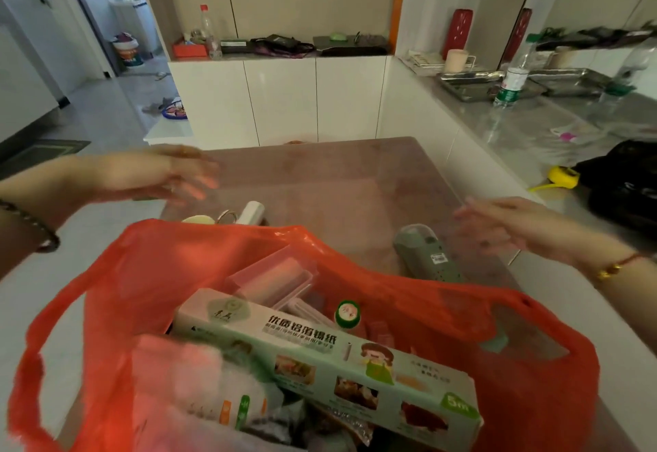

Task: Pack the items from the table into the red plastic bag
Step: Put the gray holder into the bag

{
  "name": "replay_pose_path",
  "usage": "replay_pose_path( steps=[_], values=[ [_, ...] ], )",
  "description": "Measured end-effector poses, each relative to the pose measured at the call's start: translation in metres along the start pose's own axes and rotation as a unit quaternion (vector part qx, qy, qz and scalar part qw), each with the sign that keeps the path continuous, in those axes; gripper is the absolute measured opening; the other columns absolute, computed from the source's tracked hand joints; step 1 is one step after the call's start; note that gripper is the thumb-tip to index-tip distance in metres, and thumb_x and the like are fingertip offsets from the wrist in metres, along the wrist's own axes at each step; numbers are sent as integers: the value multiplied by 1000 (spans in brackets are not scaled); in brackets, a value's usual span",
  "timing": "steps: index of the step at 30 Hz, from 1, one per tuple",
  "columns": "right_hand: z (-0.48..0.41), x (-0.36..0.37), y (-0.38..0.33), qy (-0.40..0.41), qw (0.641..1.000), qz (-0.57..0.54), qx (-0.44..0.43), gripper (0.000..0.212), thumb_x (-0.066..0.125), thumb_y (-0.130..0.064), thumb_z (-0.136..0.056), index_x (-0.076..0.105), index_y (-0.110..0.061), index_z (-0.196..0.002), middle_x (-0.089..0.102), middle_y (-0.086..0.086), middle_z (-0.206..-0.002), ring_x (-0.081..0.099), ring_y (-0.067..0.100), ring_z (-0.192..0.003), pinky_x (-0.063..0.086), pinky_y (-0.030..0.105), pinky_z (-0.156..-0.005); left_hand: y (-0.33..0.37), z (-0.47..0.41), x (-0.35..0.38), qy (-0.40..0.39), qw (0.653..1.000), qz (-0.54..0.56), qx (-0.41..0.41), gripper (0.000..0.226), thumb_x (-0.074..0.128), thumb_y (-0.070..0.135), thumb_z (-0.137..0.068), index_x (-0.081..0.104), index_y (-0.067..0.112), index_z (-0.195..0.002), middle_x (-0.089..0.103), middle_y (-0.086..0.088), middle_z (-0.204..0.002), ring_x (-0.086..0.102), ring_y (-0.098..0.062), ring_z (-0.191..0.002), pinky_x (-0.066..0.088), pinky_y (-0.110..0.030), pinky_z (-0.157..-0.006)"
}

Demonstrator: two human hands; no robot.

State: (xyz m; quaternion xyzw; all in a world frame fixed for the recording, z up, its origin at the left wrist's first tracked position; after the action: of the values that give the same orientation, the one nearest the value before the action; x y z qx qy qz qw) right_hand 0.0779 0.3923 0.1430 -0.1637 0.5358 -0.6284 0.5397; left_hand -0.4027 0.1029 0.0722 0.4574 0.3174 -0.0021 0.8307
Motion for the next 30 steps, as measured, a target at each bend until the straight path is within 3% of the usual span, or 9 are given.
replay_pose_path(
  steps=[1,4,9,12,15,19,22,27,30],
  values=[
    [-16,-7,10,81,996,45,-2,60,66,-51,-72,59,-14,-119,66,9,-113,65,16,-89,53,38,-83,28,15,16,17,1000,-1,-4,69,73,52,-69,43,41,-131,68,-6,-79,49,-39,-120,50,-50,-87],
    [-50,0,58,142,969,199,29,79,72,-37,-75,34,-8,-139,41,13,-143,44,28,-126,37,36,-101,181,90,125,28,996,-63,58,24,52,28,-91,54,29,-115,63,10,-102,63,-13,-93,50,-27,-80],
    [-64,31,145,102,950,257,144,118,79,-47,-60,3,-18,-147,26,19,-149,34,37,-133,34,44,-107,222,45,237,-79,991,-97,52,38,51,31,-91,46,23,-128,55,0,-114,58,-17,-96,48,-25,-77],
    [-60,42,163,126,941,272,155,112,74,-45,-64,1,-21,-146,33,17,-143,39,37,-128,40,45,-102,231,31,285,-135,985,-95,54,48,49,38,-91,40,21,-134,51,-4,-129,57,-20,-105,48,-32,-88],
    [-58,38,161,144,944,268,126,97,70,-44,-66,14,-20,-142,42,13,-136,46,33,-122,44,41,-95,228,25,311,-170,980,-92,42,53,47,41,-91,34,20,-138,47,-6,-134,54,-19,-108,47,-33,-92],
    [-48,15,114,186,961,201,31,80,75,-42,-60,37,-22,-127,56,7,-124,57,26,-108,50,39,-86,233,32,312,-136,990,-15,35,59,47,43,-91,27,19,-141,46,-8,-137,52,-22,-109,46,-34,-92],
    [-25,1,40,227,956,154,-108,74,77,-37,-59,43,-23,-124,59,-3,-116,58,19,-105,48,34,-87,241,48,305,-102,985,140,7,70,49,51,-86,22,21,-143,47,-9,-134,55,-27,-109,50,-35,-84],
    [42,13,-87,199,907,253,-270,86,74,-42,-62,32,-29,-135,53,-5,-126,52,16,-111,46,35,-87,287,107,278,-109,901,408,97,61,54,52,-73,52,19,-125,67,-5,-107,67,-19,-90,54,-42,-86],
    [81,28,-134,195,880,296,-316,93,74,-50,-62,26,-31,-140,50,-2,-132,50,17,-113,45,39,-92,300,154,248,-93,884,429,163,58,53,49,-77,54,15,-124,71,-6,-103,71,-15,-83,58,-35,-82]
  ],
)
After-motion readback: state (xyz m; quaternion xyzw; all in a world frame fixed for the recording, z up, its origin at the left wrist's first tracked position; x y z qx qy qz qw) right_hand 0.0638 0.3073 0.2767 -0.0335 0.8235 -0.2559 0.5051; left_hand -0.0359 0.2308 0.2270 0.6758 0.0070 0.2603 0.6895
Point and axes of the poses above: each hand's wrist, its own z-axis away from the middle knuckle, its own x-axis out of the palm, y = z × x, the point moved 6 cm from there along -z, towards the middle knuckle
